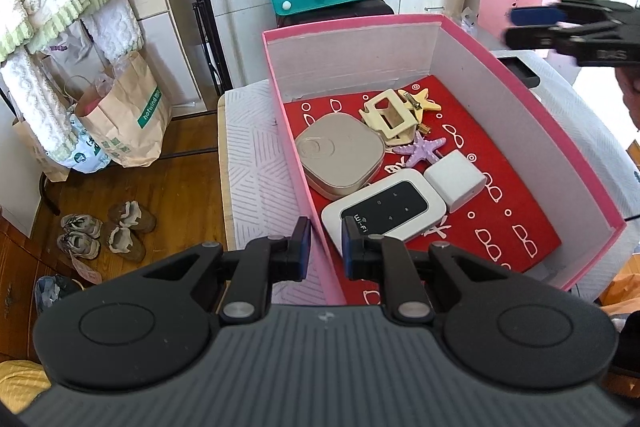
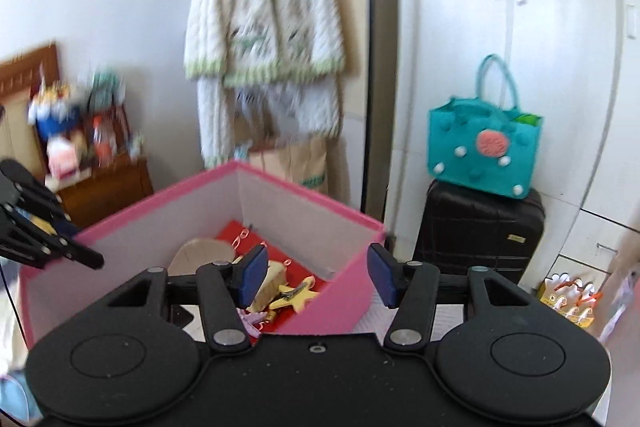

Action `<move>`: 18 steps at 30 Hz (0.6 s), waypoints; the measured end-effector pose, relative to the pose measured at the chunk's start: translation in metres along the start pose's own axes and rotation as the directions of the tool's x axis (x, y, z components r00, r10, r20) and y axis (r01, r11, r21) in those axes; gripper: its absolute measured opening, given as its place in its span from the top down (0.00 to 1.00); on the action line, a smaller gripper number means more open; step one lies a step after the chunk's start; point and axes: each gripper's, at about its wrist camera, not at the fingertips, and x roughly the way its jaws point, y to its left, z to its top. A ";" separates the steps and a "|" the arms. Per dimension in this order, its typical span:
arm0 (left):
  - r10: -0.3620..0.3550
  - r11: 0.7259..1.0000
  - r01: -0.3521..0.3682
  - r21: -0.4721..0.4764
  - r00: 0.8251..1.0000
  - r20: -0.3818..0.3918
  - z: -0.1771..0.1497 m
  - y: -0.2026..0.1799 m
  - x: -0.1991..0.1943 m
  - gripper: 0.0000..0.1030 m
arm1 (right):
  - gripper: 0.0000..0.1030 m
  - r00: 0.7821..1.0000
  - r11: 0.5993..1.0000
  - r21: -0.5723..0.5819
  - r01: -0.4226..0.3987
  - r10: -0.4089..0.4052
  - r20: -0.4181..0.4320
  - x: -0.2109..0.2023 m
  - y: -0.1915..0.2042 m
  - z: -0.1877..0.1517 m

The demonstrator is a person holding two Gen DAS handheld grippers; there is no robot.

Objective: Organize rigid objects
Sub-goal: 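Move the right gripper to the black battery and grasp it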

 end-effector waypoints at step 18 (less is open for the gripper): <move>0.044 0.999 -0.044 -0.031 0.999 -0.004 0.001 -0.004 0.001 0.87 | 0.39 0.972 0.999 -0.048 -0.007 -0.004 -0.235 0.013 -0.009 -0.098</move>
